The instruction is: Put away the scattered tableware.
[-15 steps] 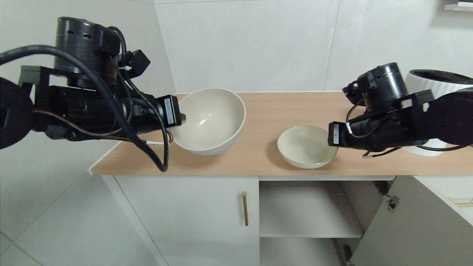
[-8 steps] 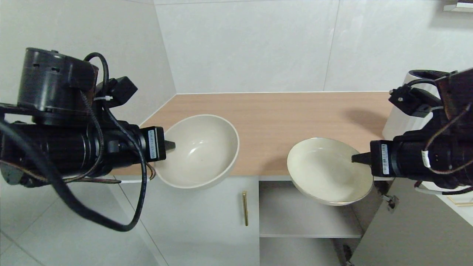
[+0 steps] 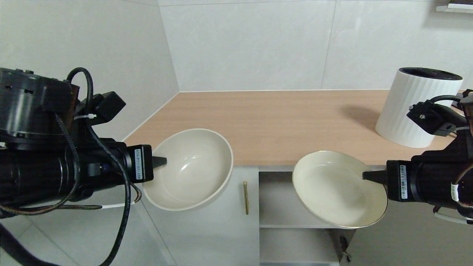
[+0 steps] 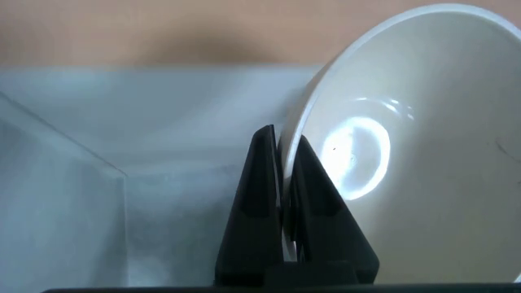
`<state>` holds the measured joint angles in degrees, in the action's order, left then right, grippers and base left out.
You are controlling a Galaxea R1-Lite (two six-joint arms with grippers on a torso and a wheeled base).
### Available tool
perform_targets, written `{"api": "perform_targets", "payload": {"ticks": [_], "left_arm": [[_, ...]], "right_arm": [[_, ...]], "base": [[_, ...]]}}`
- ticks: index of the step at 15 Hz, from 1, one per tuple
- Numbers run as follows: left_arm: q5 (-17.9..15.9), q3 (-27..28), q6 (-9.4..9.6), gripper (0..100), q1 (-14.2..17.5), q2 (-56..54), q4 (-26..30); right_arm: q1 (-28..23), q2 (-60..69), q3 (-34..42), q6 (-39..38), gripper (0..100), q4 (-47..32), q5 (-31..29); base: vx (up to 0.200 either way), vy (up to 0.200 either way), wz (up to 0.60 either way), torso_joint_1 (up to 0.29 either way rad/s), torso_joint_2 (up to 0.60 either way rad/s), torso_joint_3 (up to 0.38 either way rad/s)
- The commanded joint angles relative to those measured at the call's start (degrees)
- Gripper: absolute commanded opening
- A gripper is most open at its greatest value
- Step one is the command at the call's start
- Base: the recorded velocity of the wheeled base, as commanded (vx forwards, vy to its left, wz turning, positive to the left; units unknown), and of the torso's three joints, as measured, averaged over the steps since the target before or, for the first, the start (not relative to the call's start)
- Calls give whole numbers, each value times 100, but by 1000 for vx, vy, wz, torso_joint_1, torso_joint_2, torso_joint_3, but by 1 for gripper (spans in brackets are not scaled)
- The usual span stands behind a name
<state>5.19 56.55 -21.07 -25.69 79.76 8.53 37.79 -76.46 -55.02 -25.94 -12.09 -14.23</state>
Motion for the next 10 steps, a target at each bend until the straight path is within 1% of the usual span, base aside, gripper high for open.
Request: {"api": "perform_targets", "payload": {"ticks": [1, 3, 5, 6, 10], "left_arm": [[-1, -21, 6, 0, 2, 22, -1], [8, -21, 6, 0, 11, 48, -1], [8, -21, 6, 0, 11, 48, -10], [-1, -13, 6, 0, 11, 66, -18], [8, -13, 6, 0, 11, 180, -18]], "right_arm": [[0, -53, 70, -7, 0, -4, 8], [0, -247, 123, -34, 0, 181, -10], [0, -308, 140, -51, 0, 207, -19], [0, -317, 149, -34, 0, 207, -28], [0, -335, 158, -34, 0, 207, -80]], "base": [[0, 0, 0, 0, 0, 0], [0, 0, 0, 0, 0, 0], [0, 0, 0, 0, 0, 0], [0, 0, 0, -46, 188, 129], [0, 0, 0, -127, 398, 267]]}}
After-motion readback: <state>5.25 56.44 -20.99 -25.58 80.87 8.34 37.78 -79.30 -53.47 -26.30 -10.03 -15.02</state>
